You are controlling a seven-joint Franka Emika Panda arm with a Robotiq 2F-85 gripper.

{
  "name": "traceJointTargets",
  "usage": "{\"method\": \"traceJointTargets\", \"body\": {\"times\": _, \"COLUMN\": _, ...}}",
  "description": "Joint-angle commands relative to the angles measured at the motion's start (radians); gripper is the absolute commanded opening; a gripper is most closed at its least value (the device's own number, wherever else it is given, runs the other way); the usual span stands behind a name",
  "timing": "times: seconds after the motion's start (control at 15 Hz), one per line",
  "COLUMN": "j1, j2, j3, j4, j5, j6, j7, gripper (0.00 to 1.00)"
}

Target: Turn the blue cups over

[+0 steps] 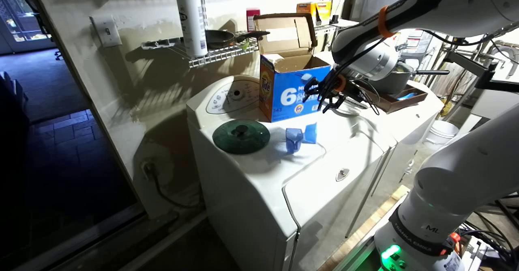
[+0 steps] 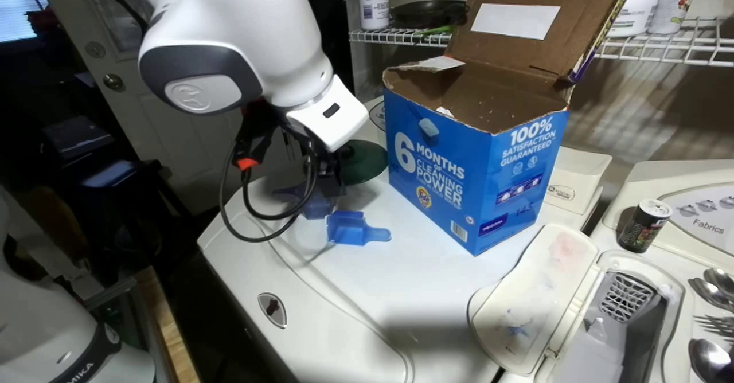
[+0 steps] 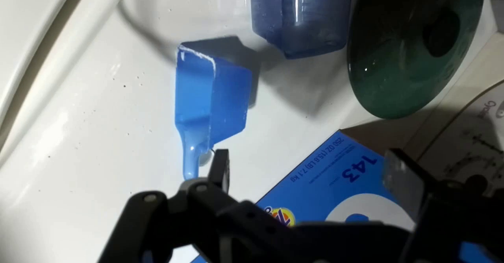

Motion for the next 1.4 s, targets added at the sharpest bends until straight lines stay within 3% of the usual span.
{"method": "traceJointTargets", "body": {"times": 0.0, "j1": 0.011, "j2": 0.023, "j3": -0.048, "j4": 0.008, "j5": 0.114, "j6": -0.037, "j7": -0.053, "gripper": 1.00}}
{"method": "traceJointTargets", "body": {"times": 0.4, "j1": -0.010, "j2": 0.109, "j3": -0.072, "j4": 0.034, "j5": 0.225, "j6": -0.143, "j7": -0.113, "gripper": 1.00}}
{"method": "traceJointTargets", "body": {"times": 0.73, "j1": -0.048, "j2": 0.159, "j3": -0.055, "j4": 0.047, "j5": 0.211, "j6": -0.168, "j7": -0.106, "gripper": 1.00}}
{"method": "traceJointTargets", "body": {"times": 1.33, "j1": -0.054, "j2": 0.276, "j3": -0.043, "j4": 0.120, "j5": 0.217, "j6": -0.185, "j7": -0.231, "gripper": 0.98}}
